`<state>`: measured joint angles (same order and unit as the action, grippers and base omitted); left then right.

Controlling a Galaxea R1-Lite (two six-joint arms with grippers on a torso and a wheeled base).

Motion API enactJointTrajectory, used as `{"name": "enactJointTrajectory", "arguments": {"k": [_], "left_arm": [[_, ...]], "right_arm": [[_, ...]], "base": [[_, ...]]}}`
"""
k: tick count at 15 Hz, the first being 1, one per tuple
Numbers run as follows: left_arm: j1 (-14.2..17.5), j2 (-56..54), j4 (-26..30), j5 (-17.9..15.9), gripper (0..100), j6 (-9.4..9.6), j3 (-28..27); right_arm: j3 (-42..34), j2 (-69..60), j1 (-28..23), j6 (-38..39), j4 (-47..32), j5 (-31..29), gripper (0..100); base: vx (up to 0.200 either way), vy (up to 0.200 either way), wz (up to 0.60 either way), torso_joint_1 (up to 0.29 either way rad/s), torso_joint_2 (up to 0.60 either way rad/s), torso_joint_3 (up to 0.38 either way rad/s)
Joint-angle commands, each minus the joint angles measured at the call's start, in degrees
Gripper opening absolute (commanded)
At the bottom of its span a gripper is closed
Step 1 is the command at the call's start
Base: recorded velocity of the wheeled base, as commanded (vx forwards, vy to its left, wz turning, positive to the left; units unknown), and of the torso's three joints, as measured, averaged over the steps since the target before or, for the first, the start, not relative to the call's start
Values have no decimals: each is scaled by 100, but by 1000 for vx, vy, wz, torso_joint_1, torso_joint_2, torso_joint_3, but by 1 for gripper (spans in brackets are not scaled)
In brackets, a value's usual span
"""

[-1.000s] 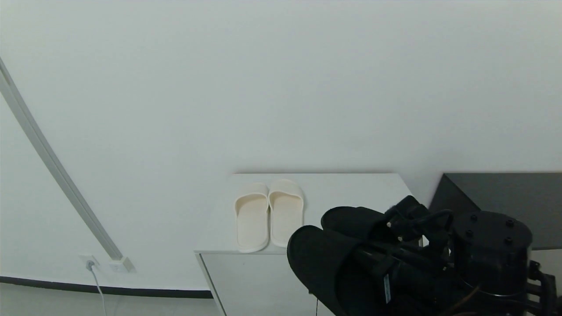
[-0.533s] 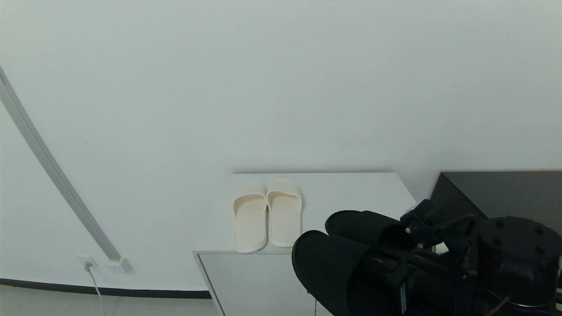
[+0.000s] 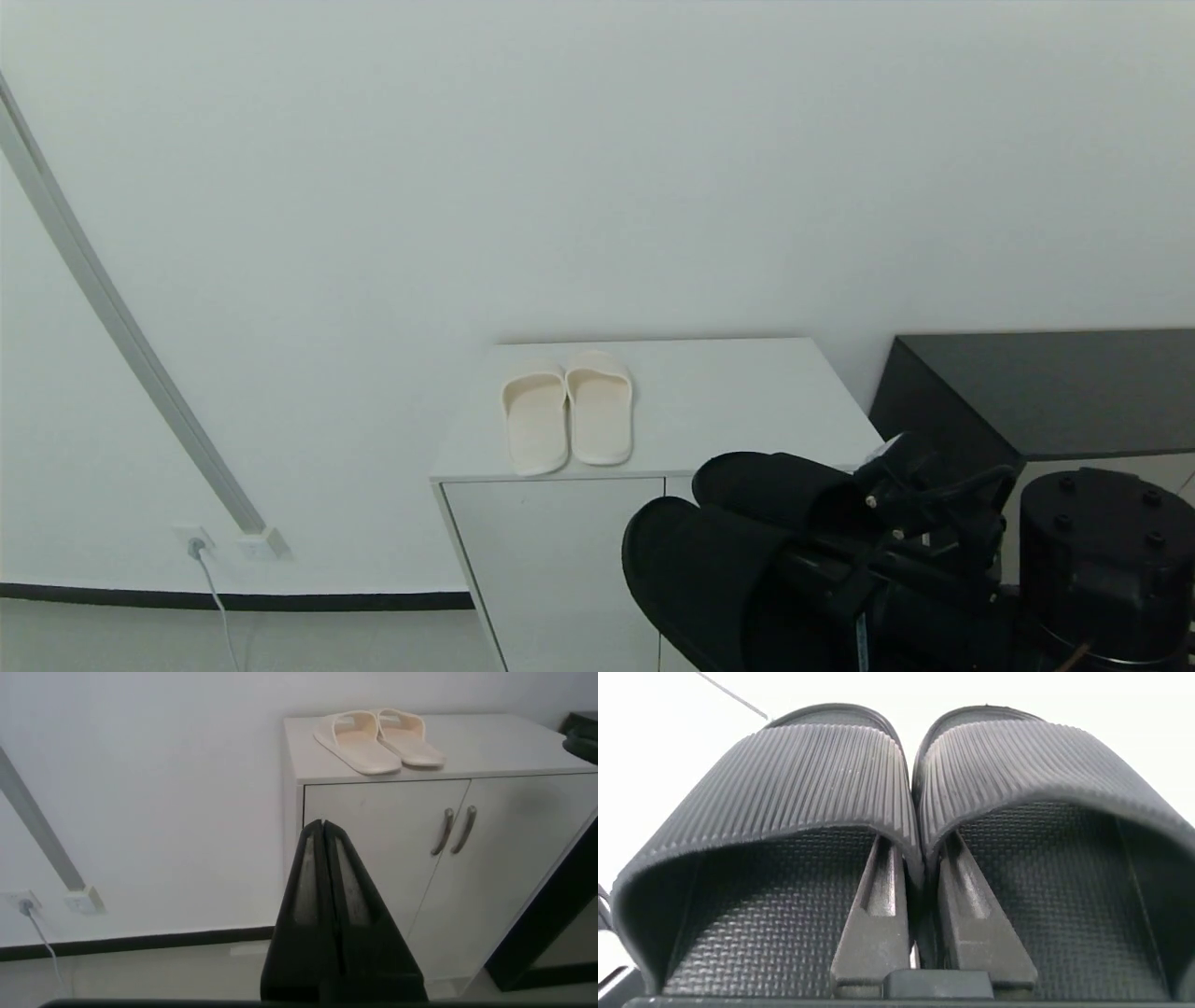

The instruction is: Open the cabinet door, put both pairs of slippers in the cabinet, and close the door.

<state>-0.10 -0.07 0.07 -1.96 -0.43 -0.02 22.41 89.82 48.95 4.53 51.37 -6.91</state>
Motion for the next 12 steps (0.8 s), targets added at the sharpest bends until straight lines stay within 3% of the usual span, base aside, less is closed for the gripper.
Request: {"name": "enactJointTrajectory", "arguments": {"k": [1, 12], "left_arm": [[1, 7, -7, 3, 0, -1, 2], [1, 7, 1, 12, 0, 8, 2]], "right_arm": [[-26, 18, 1, -5, 4, 6, 0], [-79, 53, 1, -14, 4, 14, 0]], "base": [[0, 0, 0, 0, 0, 0], [0, 0, 0, 0, 0, 0]]}}
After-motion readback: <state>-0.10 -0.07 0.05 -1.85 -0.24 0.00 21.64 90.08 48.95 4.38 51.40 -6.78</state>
